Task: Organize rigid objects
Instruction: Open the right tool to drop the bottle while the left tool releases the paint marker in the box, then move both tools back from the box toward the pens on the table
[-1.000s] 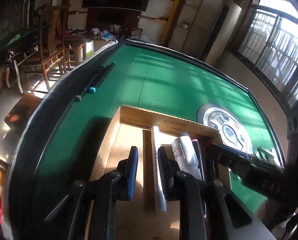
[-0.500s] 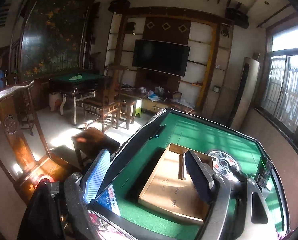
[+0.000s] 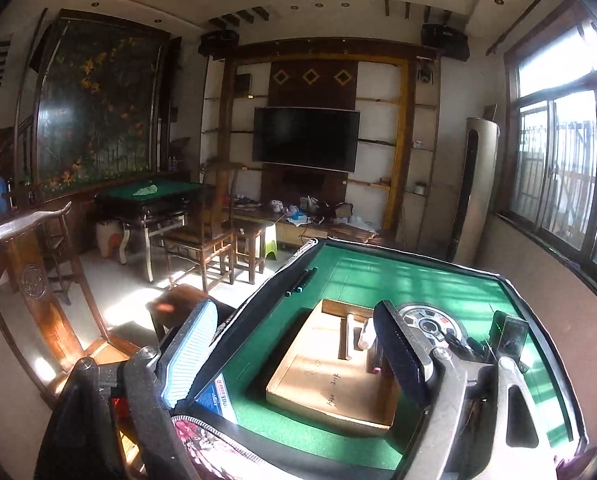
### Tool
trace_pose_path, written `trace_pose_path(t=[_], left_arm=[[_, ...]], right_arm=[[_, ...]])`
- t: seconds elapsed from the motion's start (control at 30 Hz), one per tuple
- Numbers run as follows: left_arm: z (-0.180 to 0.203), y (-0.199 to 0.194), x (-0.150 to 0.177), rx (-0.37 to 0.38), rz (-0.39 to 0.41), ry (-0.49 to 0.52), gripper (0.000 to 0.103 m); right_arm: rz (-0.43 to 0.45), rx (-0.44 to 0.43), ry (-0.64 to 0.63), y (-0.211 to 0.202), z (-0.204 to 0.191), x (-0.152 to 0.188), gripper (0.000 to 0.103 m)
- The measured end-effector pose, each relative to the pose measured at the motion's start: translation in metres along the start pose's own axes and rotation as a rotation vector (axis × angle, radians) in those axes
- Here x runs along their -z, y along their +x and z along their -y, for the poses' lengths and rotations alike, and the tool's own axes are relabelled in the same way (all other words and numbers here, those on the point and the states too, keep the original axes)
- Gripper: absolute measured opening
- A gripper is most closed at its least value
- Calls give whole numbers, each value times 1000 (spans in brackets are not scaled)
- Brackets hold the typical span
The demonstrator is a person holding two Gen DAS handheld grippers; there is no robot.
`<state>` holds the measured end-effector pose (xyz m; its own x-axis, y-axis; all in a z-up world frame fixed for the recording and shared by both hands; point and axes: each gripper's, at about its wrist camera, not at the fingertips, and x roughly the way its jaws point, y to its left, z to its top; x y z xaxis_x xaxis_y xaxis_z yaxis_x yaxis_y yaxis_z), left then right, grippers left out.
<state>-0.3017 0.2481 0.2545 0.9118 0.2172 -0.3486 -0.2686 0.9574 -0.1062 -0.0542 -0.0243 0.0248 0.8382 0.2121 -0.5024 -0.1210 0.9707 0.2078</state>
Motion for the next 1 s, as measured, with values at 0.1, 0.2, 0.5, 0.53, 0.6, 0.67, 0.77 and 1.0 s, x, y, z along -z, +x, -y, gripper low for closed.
trace_pose_path(t=[0.1,0.2,0.5,0.53,0.6,0.67,0.77,1.0], left_arm=[[-8,-3,2,9,0,-21,84],[-12,-7,4,20,3,-40,85],[63,88,-12,449,-138,-240,95],[85,105,-10,525,-194,-247,95],[128,132,0,643,-297,-232,95],[165,150,16,715,-356,-180,95],[203,169,47,713,-447,-62,95],[200,157,94,646,-528,133,95]], right_arm=[[12,44,3,0,5,1,58],[16,77,-14,-1,4,2,58],[43,-15,105,-67,28,-13,58],[46,-32,114,-86,37,-12,60],[50,-18,107,-126,60,-8,64],[51,69,61,-163,83,-3,66],[47,213,4,-209,114,2,67],[-39,215,112,-199,183,-1,69]])
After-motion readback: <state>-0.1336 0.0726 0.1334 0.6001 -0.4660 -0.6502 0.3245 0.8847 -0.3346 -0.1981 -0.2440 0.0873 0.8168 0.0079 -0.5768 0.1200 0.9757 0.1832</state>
